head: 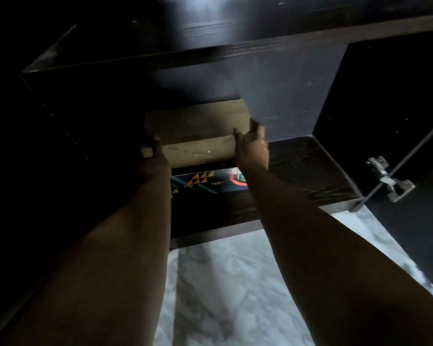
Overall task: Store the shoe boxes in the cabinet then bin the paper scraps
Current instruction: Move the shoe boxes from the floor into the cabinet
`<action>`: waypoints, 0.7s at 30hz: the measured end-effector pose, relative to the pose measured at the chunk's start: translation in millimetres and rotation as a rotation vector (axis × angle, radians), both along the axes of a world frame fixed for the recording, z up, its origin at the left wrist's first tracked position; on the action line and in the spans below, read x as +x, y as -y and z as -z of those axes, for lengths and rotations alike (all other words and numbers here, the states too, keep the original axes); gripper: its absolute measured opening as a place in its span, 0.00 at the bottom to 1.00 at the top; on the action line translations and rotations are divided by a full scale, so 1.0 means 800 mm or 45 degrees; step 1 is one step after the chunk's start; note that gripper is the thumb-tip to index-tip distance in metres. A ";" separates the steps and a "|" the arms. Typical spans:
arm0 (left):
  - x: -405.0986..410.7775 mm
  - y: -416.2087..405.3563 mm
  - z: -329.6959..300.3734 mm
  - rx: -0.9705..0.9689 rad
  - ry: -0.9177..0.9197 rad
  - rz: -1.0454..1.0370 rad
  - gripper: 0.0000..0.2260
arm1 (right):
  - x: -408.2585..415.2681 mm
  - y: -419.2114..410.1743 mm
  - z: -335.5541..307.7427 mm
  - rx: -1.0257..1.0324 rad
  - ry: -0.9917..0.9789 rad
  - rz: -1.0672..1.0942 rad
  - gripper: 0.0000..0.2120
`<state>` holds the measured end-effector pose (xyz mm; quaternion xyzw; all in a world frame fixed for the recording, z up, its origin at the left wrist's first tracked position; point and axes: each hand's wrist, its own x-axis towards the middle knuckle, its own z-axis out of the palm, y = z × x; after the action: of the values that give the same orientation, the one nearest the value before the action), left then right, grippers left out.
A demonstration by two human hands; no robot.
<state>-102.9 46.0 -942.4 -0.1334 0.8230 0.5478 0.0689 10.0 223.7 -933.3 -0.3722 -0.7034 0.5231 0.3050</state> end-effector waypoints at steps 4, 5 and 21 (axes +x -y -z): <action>0.083 -0.003 -0.011 -0.093 -0.127 -0.107 0.25 | 0.036 0.017 -0.007 0.027 0.059 0.011 0.30; 0.099 0.001 -0.002 -0.096 -0.078 -0.049 0.25 | 0.055 0.028 -0.002 0.047 0.050 0.027 0.31; 0.589 -0.140 0.038 -0.403 0.294 1.692 0.20 | 0.686 0.031 0.026 -0.184 0.777 0.665 0.20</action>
<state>368.3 157.8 -973.0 0.3331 0.7877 0.2450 0.4566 559.0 199.0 -954.0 -0.6967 -0.6050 0.3418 0.1780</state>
